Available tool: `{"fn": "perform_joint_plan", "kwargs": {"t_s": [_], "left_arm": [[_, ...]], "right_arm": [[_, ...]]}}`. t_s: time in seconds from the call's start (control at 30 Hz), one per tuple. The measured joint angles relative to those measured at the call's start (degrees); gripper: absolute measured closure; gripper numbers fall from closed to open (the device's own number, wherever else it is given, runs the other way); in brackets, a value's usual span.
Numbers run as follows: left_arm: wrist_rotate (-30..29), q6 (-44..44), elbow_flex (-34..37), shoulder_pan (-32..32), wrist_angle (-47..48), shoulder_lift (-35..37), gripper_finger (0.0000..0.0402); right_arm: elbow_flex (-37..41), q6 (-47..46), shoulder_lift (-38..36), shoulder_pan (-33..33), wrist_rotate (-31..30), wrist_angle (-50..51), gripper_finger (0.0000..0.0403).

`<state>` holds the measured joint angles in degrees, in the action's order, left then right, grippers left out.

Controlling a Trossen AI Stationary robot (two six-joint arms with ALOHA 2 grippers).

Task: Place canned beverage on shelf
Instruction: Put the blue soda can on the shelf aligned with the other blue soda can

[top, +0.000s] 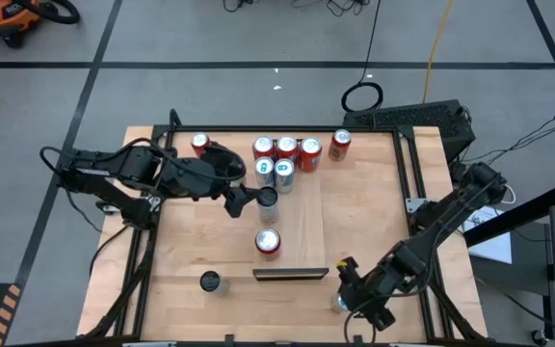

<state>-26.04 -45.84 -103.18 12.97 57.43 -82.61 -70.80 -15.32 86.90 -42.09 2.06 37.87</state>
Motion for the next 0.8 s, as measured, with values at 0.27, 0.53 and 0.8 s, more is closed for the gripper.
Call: {"fn": "perform_joint_plan", "kwargs": {"t_s": [0.27, 0.53, 0.8], "left_arm": [[-1.5, -0.4, 0.0, 1.5, 0.1, 0.0, 0.0006], [-3.4, -0.4, 0.0, 3.0, 0.1, 0.0, 0.0006], [-4.3, -0.4, 0.0, 3.7, 0.1, 0.0, 0.0006]], "right_arm": [[0.2, 1.0, 1.0, 0.6, -2.0, 0.5, 0.0085], [0.2, 2.5, 1.0, 0.9, -2.0, 1.4, 0.0085], [0.2, 4.5, 3.6, 1.2, -1.1, 1.4, 0.009]]}}
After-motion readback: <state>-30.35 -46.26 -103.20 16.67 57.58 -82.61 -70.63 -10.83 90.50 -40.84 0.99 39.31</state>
